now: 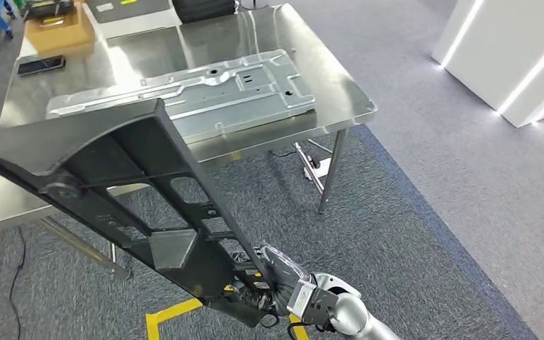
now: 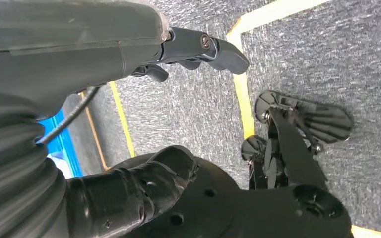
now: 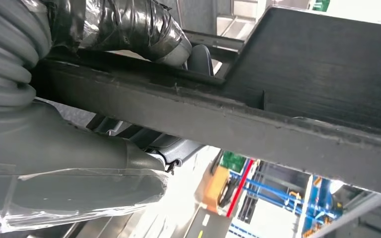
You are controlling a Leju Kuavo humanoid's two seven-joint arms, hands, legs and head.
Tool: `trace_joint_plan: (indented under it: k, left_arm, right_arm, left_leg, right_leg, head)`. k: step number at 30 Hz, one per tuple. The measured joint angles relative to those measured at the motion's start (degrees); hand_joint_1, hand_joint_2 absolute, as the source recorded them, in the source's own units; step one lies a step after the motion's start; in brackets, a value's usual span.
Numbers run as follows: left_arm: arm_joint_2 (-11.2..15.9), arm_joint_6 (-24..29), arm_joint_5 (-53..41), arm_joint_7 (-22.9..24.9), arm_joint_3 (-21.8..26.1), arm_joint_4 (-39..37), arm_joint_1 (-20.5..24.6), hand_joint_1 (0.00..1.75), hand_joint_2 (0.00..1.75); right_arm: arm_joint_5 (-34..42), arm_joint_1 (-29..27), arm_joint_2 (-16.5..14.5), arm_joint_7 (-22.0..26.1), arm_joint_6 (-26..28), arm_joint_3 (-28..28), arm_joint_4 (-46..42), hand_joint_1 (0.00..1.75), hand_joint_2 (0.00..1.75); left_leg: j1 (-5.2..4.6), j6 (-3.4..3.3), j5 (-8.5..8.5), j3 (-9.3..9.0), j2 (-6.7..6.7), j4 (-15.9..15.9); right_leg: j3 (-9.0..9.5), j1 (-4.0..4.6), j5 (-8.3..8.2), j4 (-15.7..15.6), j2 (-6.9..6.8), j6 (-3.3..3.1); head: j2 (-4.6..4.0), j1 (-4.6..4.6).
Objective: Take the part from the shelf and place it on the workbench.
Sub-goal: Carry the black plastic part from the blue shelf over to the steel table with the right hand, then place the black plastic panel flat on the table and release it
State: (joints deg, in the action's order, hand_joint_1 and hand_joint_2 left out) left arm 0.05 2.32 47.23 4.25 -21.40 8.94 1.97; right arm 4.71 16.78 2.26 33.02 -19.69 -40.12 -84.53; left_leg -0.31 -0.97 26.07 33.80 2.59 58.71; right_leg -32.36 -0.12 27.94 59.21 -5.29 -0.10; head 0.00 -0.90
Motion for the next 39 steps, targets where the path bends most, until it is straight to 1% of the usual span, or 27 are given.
trace_joint_plan:
  k: [1, 3, 5, 6, 7, 8, 9, 10, 12, 13, 14, 16, 17, 19, 21, 22, 23, 24, 25, 26, 28, 29, 33, 35, 37, 38, 39]
  left_arm:
    - [-0.1, -0.4, 0.0, -0.4, 0.0, 0.0, 0.0, 0.0, 1.75]
    - [-0.5, -1.7, -0.1, -1.7, 0.0, 0.0, 0.0, 0.0, 1.75]
    - [-0.9, -2.9, -0.1, -2.6, 0.0, 0.1, 0.3, 0.0, 1.75]
    - [-1.0, -3.4, -0.1, -2.8, 0.0, 0.1, 0.4, 0.0, 1.75]
    - [-1.1, -3.7, -0.1, -2.8, 0.0, 0.1, 0.5, 0.0, 1.75]
    - [-1.1, -3.9, 0.0, -2.9, 0.0, 0.1, 0.5, 0.0, 1.75]
    - [-1.1, -4.0, 0.0, -2.9, 0.0, 0.1, 0.5, 0.0, 1.75]
    - [-1.1, -4.0, 0.1, -2.9, 0.0, 0.1, 0.6, 0.0, 1.75]
    - [-1.2, -4.0, 0.3, -2.8, 0.0, 0.1, 0.6, 0.0, 1.75]
    - [-1.2, -3.9, 0.4, -2.9, 0.0, 0.2, 0.7, 0.0, 1.75]
    - [-1.2, -3.8, 0.4, -2.9, 0.0, 0.2, 0.7, 0.0, 1.75]
    - [-1.2, -3.7, 0.6, -2.8, 0.1, 0.2, 0.6, 0.0, 1.75]
    - [-1.2, -3.7, 0.7, -2.8, 0.1, 0.2, 0.5, 0.0, 1.75]
    - [-1.1, -3.6, 0.8, -2.6, 0.1, 0.2, 0.5, 0.0, 1.75]
    - [-1.1, -3.5, 1.1, -2.5, 0.2, 0.2, 0.7, 0.0, 1.75]
    - [-1.1, -3.5, 1.2, -2.4, 0.2, 0.2, 0.8, 0.0, 1.75]
    - [-1.1, -3.5, 1.4, -2.3, 0.3, 0.2, 0.9, 0.0, 1.75]
    - [-1.0, -3.6, 1.5, -2.2, 0.4, 0.2, 0.9, 0.0, 1.75]
    - [-0.9, -3.6, 1.7, -2.1, 0.5, 0.2, 0.8, 0.0, 1.75]
    - [-0.8, -3.7, 1.8, -2.0, 0.6, 0.2, 0.8, 0.0, 1.75]
    - [-0.6, -3.6, 2.4, -2.0, 1.0, 0.2, 0.7, 0.0, 1.75]
    - [-0.6, -3.5, 2.8, -2.1, 1.3, 0.2, 0.8, 0.0, 1.75]
    - [-0.8, -2.5, 4.5, -2.8, 2.7, 0.2, 0.7, 0.0, 1.75]
    - [-0.9, -2.1, 5.0, -3.0, 3.3, 0.2, 0.8, 0.0, 1.75]
    - [-1.1, -1.6, 5.5, -3.2, 4.0, 0.2, 1.0, 0.0, 1.75]
    - [-1.3, -1.4, 5.8, -3.2, 4.3, 0.2, 1.0, 0.0, 1.75]
    - [-1.3, -1.2, 6.0, -3.2, 4.6, 0.2, 0.9, 0.0, 1.75]
  right_arm:
    - [-0.3, 0.2, -0.3, -0.2, 0.0, 0.0, 0.1, 1.75, 1.75]
    - [-0.9, 0.9, -0.9, -0.5, 0.0, 0.0, 0.6, 1.75, 1.75]
    - [-1.2, 1.7, -1.4, -0.7, -0.3, -0.1, 1.3, 1.75, 1.75]
    - [-1.4, 1.8, -1.5, -0.6, -0.4, -0.1, 1.7, 1.75, 1.75]
    - [-1.4, 1.9, -1.6, -0.6, -0.5, -0.1, 2.2, 1.75, 1.75]
    - [-1.5, 1.9, -1.6, -0.6, -0.5, -0.1, 2.6, 1.75, 1.75]
    - [-1.5, 2.0, -1.7, -0.6, -0.6, -0.1, 3.0, 1.75, 1.75]
    - [-1.6, 2.1, -1.8, -0.6, -0.6, -0.2, 3.2, 1.75, 1.75]
    - [-1.6, 2.4, -2.0, -0.6, -0.6, -0.2, 3.7, 1.75, 1.75]
    - [-1.6, 2.5, -2.1, -0.6, -0.7, -0.2, 3.8, 1.75, 1.75]
    - [-1.5, 2.6, -2.2, -0.5, -0.9, -0.2, 4.0, 1.75, 1.75]
    - [-1.4, 2.8, -2.5, -0.5, -1.3, -0.2, 4.3, 1.75, 1.75]
    - [-1.3, 3.0, -2.7, -0.5, -1.6, -0.2, 4.4, 1.75, 1.75]
    - [-0.8, 3.3, -3.1, -0.5, -2.1, -0.2, 4.6, 1.75, 1.75]
    - [-0.3, 3.5, -3.4, -0.5, -2.5, -0.2, 5.0, 1.75, 1.75]
    - [-0.2, 3.5, -3.4, -0.5, -2.6, -0.2, 5.2, 1.75, 1.75]
    - [-0.2, 3.5, -3.4, -0.5, -2.6, -0.2, 5.5, 1.75, 1.75]
    - [-0.1, 3.5, -3.5, -0.5, -2.6, -0.2, 5.7, 1.75, 1.75]
    - [-0.1, 3.6, -3.6, -0.5, -2.6, -0.3, 5.9, 1.75, 1.75]
    - [-0.1, 3.7, -3.7, -0.5, -2.6, -0.3, 6.0, 1.75, 1.75]
    - [0.1, 3.9, -3.8, -0.5, -2.7, -0.3, 6.2, 1.75, 1.75]
    - [0.2, 4.1, -3.9, -0.5, -2.8, -0.3, 6.2, 1.75, 1.75]
    - [0.4, 4.4, -4.1, -0.5, -2.8, -0.3, 6.4, 1.75, 1.75]
    - [0.4, 4.6, -4.2, -0.5, -2.7, -0.3, 6.5, 1.75, 1.75]
    - [0.5, 4.6, -4.1, -0.4, -2.6, -0.3, 6.6, 1.75, 1.75]
    - [0.5, 4.5, -4.1, -0.4, -2.6, -0.3, 6.7, 1.75, 1.75]
    - [0.5, 4.4, -4.1, -0.4, -2.6, -0.3, 6.8, 1.75, 1.75]
  left_leg:
    - [0.16, -0.3, -0.17, -0.09, -0.55, -0.2]
    - [0.48, -0.9, -0.58, -0.46, -1.55, -0.9]
    - [0.61, -1.36, -0.89, -0.62, -2.55, -1.1]
    - [0.59, -1.48, -0.96, -0.55, -3.14, -1.1]
    - [0.58, -1.54, -0.98, -0.5, -3.82, -1.0]
    - [0.58, -1.52, -0.95, -0.49, -4.58, -0.9]
    - [0.6, -1.46, -0.88, -0.49, -5.33, -0.7]
    - [0.62, -1.36, -0.75, -0.52, -6.07, -0.5]
    - [0.65, -0.99, -0.45, -0.38, -7.41, 0.1]
    - [0.66, -0.7, -0.4, -0.16, -7.98, 0.3]
    - [0.7, -0.38, -0.42, 0.09, -8.48, 0.3]
    - [0.83, 0.36, -0.55, 0.45, -9.29, 0.1]
    - [0.87, 0.66, -0.38, 0.56, -8.87, 0.3]
    - [0.87, 1.22, 1.53, 1.92, -6.34, 3.3]
    - [0.99, 1.75, 5.09, 5.31, -3.8, 10.4]
    - [1.1, 1.98, 6.37, 7.06, -3.35, 13.9]
    - [1.22, 2.15, 6.63, 8.06, -3.15, 15.8]
    - [1.34, 2.27, 5.71, 7.91, -3.04, 15.4]
    - [1.45, 2.32, 3.87, 6.59, -2.95, 12.8]
    - [1.55, 2.31, 1.78, 4.48, -2.82, 8.6]
    - [1.38, 1.88, -0.38, 0.98, -2.59, 1.8]
    - [1.23, 1.52, -0.49, 0.25, -2.54, 0.3]
    - [1.12, -0.13, -0.26, -0.43, -2.83, -0.5]
    - [1.23, -0.93, -0.15, -1.0, -2.85, -0.9]
    - [1.05, -1.46, 0.23, -1.25, -2.89, -0.9]
    - [0.95, -1.58, 0.46, -1.43, -2.95, -0.8]
    - [0.85, -1.62, 0.74, -1.72, -3.03, -0.8]
  right_leg:
    - [0.07, -0.02, 0.12, 0.0, -0.24, 0.37]
    - [-0.34, -0.13, 1.38, 1.6, 1.25, 0.98]
    - [-2.84, -0.28, 4.54, 7.4, 3.84, 1.29]
    - [-4.73, -0.32, 6.19, 11.2, 4.52, 1.33]
    - [-6.36, -0.32, 7.15, 14.3, 4.84, 1.37]
    - [-7.28, -0.34, 6.97, 15.7, 5.01, 1.38]
    - [-7.14, -0.39, 5.63, 14.8, 5.14, 1.34]
    - [-5.97, -0.48, 3.41, 11.8, 5.46, 1.26]
    - [-2.83, -0.76, -0.07, 4.3, 7.61, 1.01]
    - [-1.85, -0.82, -0.78, 1.8, 8.54, 0.9]
    - [-1.47, -0.78, -0.72, 0.8, 9.16, 0.77]
    - [-1.37, -0.71, -0.76, 0.5, 8.56, 0.35]
    - [-1.17, -0.77, -0.88, 0.2, 8.14, 0.02]
    - [-0.72, -0.97, -1.15, -0.5, 7.27, -0.65]
    - [-0.6, -0.86, -1.13, -0.6, 6.29, -0.99]
    - [-0.62, -0.82, -1.08, -0.6, 5.8, -1.03]
    - [-0.6, -0.81, -1.02, -0.6, 5.4, -1.05]
    - [-0.56, -0.82, -0.94, -0.6, 5.12, -1.0]
    - [-0.45, -0.84, -0.83, -0.6, 4.96, -0.87]
    - [-0.31, -0.86, -0.7, -0.5, 4.86, -0.69]
    - [-0.17, -0.69, -0.42, -0.4, 4.74, -0.13]
    - [-0.15, -0.62, -0.33, -0.4, 4.68, 0.2]
    - [0.02, -0.71, 0.33, 0.1, 4.55, 1.56]
    - [-2.32, -0.78, 2.64, 4.9, 4.71, 1.93]
    - [-6.96, -0.72, 5.53, 12.8, 4.93, 2.09]
    - [-8.88, -0.7, 5.94, 15.6, 5.0, 2.11]
    - [-9.82, -0.66, 5.09, 16.3, 5.04, 2.01]
  head:
    - [0.0, 0.01]
    - [0.0, -0.03]
    - [0.0, -0.07]
    - [0.0, -0.07]
    - [0.0, -0.07]
    - [0.0, -0.07]
    - [0.0, -0.07]
    - [0.0, -0.07]
    - [0.0, -0.07]
    - [0.0, -0.06]
    - [0.0, -0.06]
    - [0.0, -0.05]
    - [0.0, -0.05]
    - [0.0, 0.03]
    - [0.0, 0.11]
    - [0.0, 0.1]
    - [0.0, 0.11]
    - [0.0, 0.1]
    - [0.0, 0.11]
    - [0.0, 0.1]
    - [0.0, 0.09]
    - [0.0, 0.08]
    - [0.0, 0.04]
    - [0.0, 0.0]
    - [0.0, -0.01]
    - [0.0, -0.01]
    - [0.0, 0.0]
